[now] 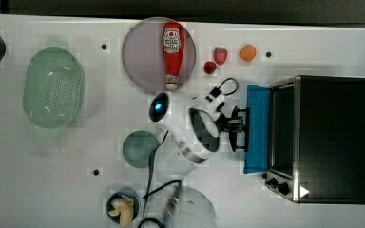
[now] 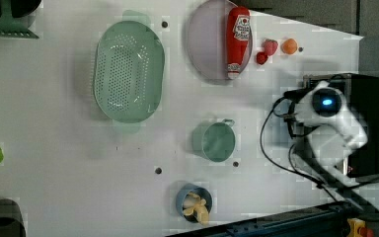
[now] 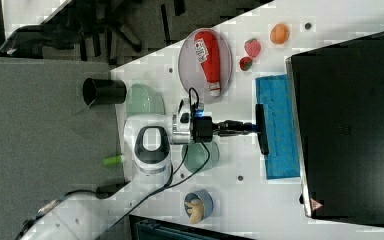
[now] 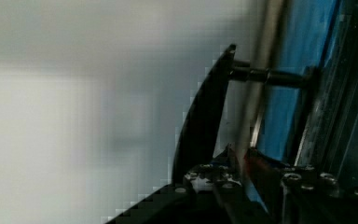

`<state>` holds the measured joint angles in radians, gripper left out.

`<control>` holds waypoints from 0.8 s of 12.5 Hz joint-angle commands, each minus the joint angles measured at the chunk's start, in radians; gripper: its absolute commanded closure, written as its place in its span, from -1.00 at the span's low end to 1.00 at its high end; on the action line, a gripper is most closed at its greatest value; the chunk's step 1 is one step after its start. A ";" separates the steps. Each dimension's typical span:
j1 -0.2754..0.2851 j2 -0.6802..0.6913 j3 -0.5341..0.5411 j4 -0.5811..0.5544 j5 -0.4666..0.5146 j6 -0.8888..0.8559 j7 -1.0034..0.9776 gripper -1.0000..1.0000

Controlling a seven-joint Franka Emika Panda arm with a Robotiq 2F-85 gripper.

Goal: Flap open oven.

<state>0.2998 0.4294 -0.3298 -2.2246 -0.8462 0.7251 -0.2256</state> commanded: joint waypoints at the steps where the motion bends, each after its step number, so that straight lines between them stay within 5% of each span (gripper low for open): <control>1: 0.062 0.106 0.003 0.034 -0.044 -0.053 0.278 0.65; 7: 0.158 0.335 0.002 0.196 -0.091 -0.145 0.344 0.65; 10: 0.170 0.340 0.002 0.215 -0.090 -0.187 0.362 0.65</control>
<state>0.4646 0.7949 -0.3140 -2.0371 -0.9331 0.5293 0.0585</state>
